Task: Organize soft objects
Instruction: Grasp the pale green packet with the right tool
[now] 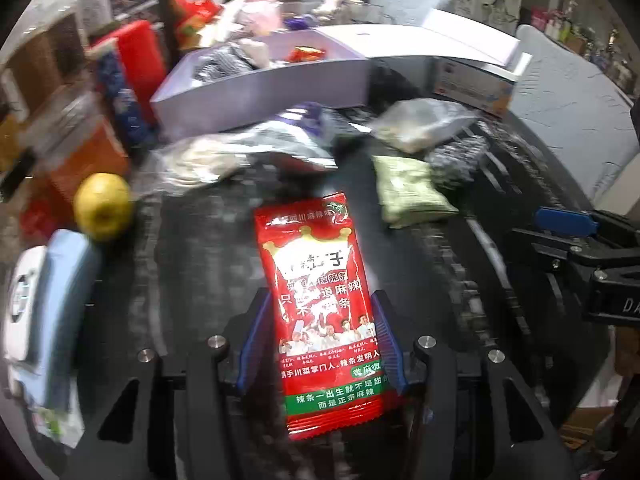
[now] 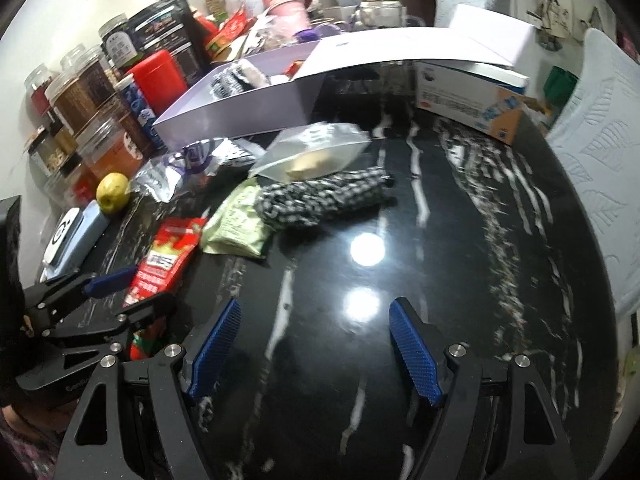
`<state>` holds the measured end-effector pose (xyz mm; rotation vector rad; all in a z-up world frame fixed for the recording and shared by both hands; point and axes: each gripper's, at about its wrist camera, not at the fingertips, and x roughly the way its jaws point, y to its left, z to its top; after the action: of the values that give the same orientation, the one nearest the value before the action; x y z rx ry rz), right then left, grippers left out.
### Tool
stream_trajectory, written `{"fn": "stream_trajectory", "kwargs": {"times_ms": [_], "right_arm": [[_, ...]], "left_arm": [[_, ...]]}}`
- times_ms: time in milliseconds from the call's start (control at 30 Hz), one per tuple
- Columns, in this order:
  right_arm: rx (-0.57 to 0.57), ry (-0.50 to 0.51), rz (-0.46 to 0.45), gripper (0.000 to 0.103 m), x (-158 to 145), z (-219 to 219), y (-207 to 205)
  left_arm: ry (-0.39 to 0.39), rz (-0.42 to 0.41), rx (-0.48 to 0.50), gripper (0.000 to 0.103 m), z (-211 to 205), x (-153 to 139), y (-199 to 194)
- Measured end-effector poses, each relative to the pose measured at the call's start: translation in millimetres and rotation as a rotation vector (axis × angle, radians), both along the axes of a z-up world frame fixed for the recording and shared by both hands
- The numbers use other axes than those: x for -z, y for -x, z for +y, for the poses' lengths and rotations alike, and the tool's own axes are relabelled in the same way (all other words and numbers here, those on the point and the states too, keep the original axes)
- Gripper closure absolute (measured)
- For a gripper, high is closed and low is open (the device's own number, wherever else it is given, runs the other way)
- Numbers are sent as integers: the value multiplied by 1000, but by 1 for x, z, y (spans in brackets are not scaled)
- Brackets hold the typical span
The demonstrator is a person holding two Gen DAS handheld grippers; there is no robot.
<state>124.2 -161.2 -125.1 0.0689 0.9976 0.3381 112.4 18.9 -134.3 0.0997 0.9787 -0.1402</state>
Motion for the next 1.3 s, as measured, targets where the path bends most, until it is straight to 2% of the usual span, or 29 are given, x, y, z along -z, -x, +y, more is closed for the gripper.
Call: {"fn": "stream_trajectory", "kwargs": {"times_ms": [167,333,500,633,800,833,900,933,1100,1300], "right_arm": [[-50,-29,31,26,4,22,-18],[-97,1,13,26,3,49,-32],[-80,55,-42,26,1,68,-45],[-73,30,-14,26,6,77,-57],[-59,92,-23,27,17,84,-59],[-61,106,-32,29,19,85,-57],[-60,147,-51,47,22,86,-56],[-67,162,-61,51,23,86,-55],[-97,146,-77,55,23,80,-47],[-108,63,-40,56,20,64,-32]], "left_arm": [[35,8,-79,53,24,1,-6],[42,-3,-139,53,42,2,-14],[72,-18,-165,53,51,5,-13],[78,-24,-170,53,53,6,-12],[73,-36,-171,52,54,7,-10],[72,-38,-175,52,55,7,-11],[67,-40,-181,51,56,7,-13],[64,-41,-181,50,56,7,-14],[57,-44,-187,46,57,8,-18],[56,-44,-191,46,58,8,-20]]}}
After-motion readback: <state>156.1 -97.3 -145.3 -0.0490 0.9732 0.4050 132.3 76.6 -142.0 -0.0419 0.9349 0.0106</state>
